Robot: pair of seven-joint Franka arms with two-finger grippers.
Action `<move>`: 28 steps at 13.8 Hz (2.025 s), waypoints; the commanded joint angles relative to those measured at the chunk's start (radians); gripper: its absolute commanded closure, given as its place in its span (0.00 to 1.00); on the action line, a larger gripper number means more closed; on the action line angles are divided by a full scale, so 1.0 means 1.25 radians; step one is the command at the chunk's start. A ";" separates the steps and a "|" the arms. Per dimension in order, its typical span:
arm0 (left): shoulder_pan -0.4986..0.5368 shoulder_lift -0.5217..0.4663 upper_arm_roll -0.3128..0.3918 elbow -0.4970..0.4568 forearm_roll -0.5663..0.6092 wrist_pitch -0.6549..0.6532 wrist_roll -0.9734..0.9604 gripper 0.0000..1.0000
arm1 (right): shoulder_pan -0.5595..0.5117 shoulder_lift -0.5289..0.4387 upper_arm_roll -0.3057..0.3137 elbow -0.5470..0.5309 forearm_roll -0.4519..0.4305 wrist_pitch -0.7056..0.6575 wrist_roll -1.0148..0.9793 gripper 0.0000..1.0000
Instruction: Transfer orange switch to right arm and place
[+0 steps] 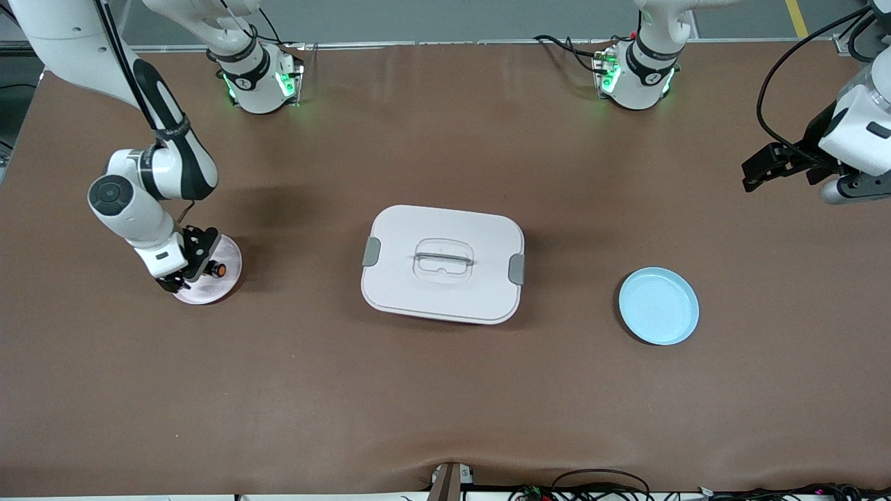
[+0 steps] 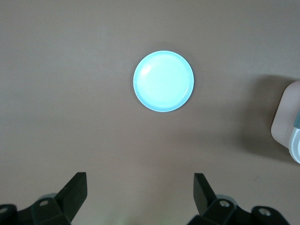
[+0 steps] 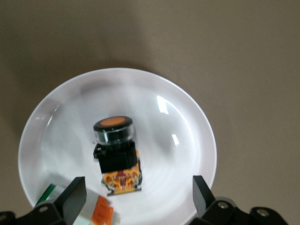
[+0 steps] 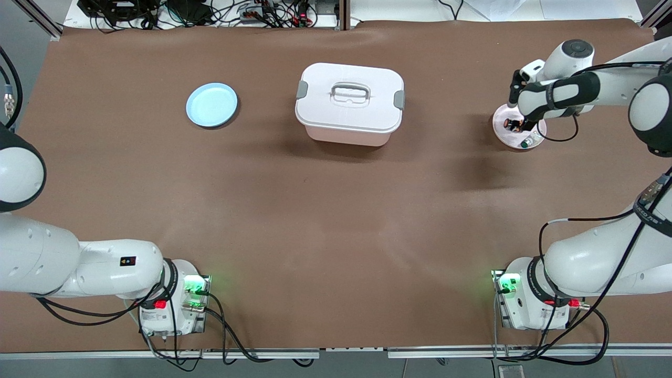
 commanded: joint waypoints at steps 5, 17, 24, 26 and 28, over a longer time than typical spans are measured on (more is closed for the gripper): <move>-0.001 -0.004 0.005 0.002 -0.014 -0.005 0.014 0.00 | -0.017 -0.087 0.014 -0.006 0.059 -0.054 0.471 0.00; -0.001 -0.007 0.004 0.002 -0.014 -0.006 0.014 0.00 | 0.034 -0.149 0.024 0.094 0.059 -0.214 0.903 0.00; -0.001 -0.008 0.004 0.002 -0.014 -0.009 0.014 0.00 | 0.039 -0.223 0.028 0.271 0.110 -0.478 0.901 0.00; -0.001 -0.007 0.004 0.002 -0.014 -0.009 0.014 0.00 | 0.041 -0.250 0.026 0.309 0.119 -0.556 0.897 0.00; -0.003 -0.005 0.004 0.002 -0.014 -0.007 0.014 0.00 | 0.037 -0.280 0.024 0.334 0.119 -0.621 0.886 0.00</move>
